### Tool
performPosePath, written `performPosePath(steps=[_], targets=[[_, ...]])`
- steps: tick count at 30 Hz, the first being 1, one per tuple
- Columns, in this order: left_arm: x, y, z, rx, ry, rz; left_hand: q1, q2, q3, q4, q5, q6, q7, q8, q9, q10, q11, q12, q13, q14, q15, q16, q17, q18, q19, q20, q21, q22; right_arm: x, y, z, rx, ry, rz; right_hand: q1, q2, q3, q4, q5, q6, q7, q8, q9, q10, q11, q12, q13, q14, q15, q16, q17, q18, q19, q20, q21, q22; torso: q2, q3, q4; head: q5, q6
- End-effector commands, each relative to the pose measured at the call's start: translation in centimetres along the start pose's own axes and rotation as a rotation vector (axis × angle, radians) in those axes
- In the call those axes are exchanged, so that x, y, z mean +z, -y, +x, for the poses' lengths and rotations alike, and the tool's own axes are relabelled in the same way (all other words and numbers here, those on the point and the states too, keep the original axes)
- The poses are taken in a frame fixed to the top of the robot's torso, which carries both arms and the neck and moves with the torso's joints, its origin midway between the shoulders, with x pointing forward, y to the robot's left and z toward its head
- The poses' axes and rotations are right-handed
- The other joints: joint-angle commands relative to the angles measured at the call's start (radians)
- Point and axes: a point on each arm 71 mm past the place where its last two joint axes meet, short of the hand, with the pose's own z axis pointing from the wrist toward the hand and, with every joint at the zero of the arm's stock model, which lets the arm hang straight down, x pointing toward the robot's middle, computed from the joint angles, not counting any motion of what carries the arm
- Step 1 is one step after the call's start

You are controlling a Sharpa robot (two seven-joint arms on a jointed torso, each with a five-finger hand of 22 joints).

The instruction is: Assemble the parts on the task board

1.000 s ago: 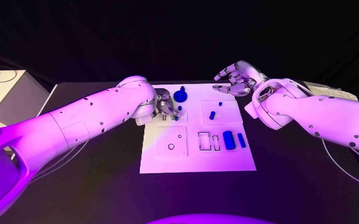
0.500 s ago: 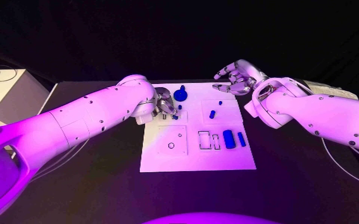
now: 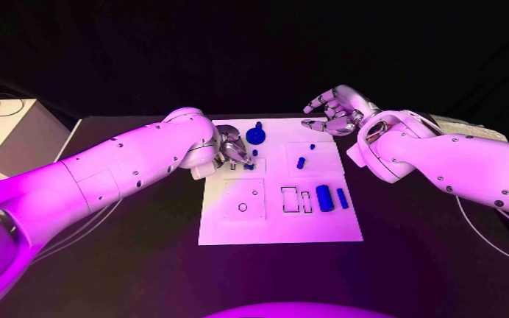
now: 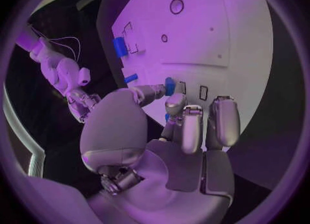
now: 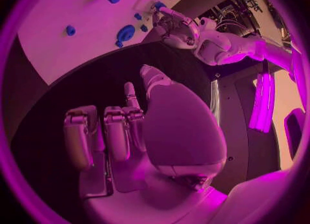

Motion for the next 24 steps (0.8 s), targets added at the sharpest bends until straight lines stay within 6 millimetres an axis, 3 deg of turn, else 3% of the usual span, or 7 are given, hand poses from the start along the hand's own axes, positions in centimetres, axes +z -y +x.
performPosePath(steps=[1,4,6,9,24], targets=[[-0.19,0.12,-0.09,-0.044,0.011,0.02,-0.013,-0.001,0.13,-0.13,0.011,-0.001,-0.003,0.099,0.175,0.007,-0.002,-0.001,0.002,0.093,-0.007,0.006,0.232,-0.009,0.002,-0.007,0.006,0.002,-0.02,-0.06,0.02,-0.009,-0.008,-0.011,-0.01,-0.003,0.007,0.0,0.007,-0.005,0.001,0.005,0.001,0.104,-0.005,0.002,0.263,0.106,-0.005,0.004,0.263,-0.014,0.105,-0.005,0.005,0.263,-0.001,-0.0003,0.0025,0.0,0.002],[-0.36,-0.17,-0.3,-0.049,0.028,0.016,-0.025,-0.005,0.137,-0.138,0.04,0.005,-0.005,0.102,0.186,0.012,-0.005,0.001,0.004,0.096,-0.009,0.009,0.238,-0.009,0.005,-0.009,0.009,0.006,-0.05,-0.02,-0.03,-0.009,-0.007,-0.01,-0.01,-0.003,0.007,0.0,0.007,-0.005,0.001,0.005,0.001,0.104,-0.005,0.002,0.263,0.106,-0.005,0.004,0.263,-0.014,0.105,-0.005,0.005,0.263,-0.002,0.0005,0.0027,0.003,0.002],[-0.41,-0.33,-0.45,-0.048,0.042,0.012,-0.044,-0.018,0.141,-0.15,0.099,0.018,-0.011,0.108,0.202,0.026,-0.01,0.008,0.014,0.102,-0.014,0.017,0.254,-0.011,0.01,-0.012,0.012,0.013,-0.06,0.0,-0.05,-0.009,-0.007,-0.01,-0.01,-0.003,0.007,0.0,0.007,-0.005,0.001,0.005,0.001,0.104,-0.005,0.002,0.263,0.106,-0.005,0.004,0.263,-0.014,0.105,-0.005,0.005,0.263,-0.003,0.0007,0.0035,0.003,0.001],[-0.46,-0.51,-0.69,-0.036,0.067,0.005,-0.06,-0.026,0.147,-0.158,0.132,0.034,-0.02,0.114,0.218,0.047,-0.018,0.019,0.029,0.106,-0.021,0.022,0.263,-0.013,0.02,-0.017,0.018,0.025,-0.08,0.03,-0.08,-0.01,-0.006,-0.009,-0.01,-0.003,0.007,0.0,0.007,-0.005,0.001,0.005,0.001,0.104,-0.005,0.002,0.263,0.106,-0.005,0.004,0.263,-0.014,0.105,-0.005,0.005,0.263,-0.001,0.0004,0.0023,0.006,0.001],[-0.22,-0.26,-0.88,0.066,0.12,-0.017,-0.088,-0.037,0.156,-0.158,0.166,0.065,-0.038,0.126,0.251,0.081,-0.035,0.032,0.049,0.106,-0.035,0.022,0.263,-0.019,0.04,-0.03,0.027,0.049,-0.1,0.08,-0.12,-0.01,-0.005,-0.007,-0.012,-0.003,0.007,0.0,0.008,-0.005,0.001,0.005,0.002,0.104,-0.005,0.002,0.263,0.106,-0.005,0.004,0.263,-0.014,0.105,-0.005,0.005,0.263,0.001,0.0004,0.001,0.008,-0.001]])
